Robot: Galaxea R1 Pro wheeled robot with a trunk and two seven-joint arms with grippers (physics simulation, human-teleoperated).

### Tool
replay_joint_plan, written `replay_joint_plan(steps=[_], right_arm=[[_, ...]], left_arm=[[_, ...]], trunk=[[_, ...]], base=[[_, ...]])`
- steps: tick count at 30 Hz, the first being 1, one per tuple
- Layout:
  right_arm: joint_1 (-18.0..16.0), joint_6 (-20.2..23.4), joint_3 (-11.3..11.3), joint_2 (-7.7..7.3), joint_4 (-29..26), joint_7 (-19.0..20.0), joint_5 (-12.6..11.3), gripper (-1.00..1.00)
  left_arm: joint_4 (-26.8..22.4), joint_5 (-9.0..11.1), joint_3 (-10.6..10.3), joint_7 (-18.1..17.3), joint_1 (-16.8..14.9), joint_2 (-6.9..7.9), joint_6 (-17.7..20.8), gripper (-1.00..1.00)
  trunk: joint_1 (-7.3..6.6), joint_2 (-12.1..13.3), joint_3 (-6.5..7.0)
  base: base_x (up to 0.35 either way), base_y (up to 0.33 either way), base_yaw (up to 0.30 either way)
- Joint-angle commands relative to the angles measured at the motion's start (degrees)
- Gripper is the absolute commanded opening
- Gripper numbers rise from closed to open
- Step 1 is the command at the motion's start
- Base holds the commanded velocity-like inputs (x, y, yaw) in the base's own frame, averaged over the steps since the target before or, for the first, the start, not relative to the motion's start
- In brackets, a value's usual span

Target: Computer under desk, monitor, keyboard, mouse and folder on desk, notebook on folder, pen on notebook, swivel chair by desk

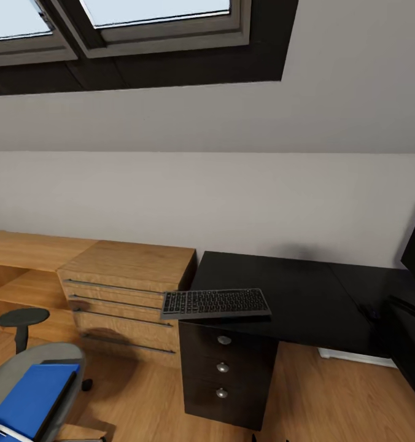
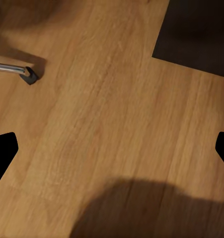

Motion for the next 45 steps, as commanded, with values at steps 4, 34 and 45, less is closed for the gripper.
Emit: replay_joint_plan(steps=[4, 34, 45], right_arm=[[-0.04, -0.13, -0.49, -0.02, -0.03, 0.24, 0.33, 1.0], [-0.04, -0.37, -0.48, -0.04, -0.06, 0.24, 0.41, 1.0], [-0.03, -0.36, -0.44, -0.04, -0.06, 0.28, 0.42, 1.0]], left_arm=[[0.03, 0.58, -0.46, 0.29, -0.03, 0.02, -0.22, 1.0], [0.81, 0.31, -0.72, 0.31, -0.03, -0.63, 0.15, 1.0], [2.98, 0.23, -1.07, 0.29, -0.03, -0.68, 0.31, 1.0]], trunk=[[0.0, -0.03, -0.06], [-2.86, 5.18, 2.27], [-5.27, 9.59, 4.25]], base=[[0.012, 0.0, -0.171], [0.001, 0.0, -0.117], [0.0, 0.0, 0.0]])
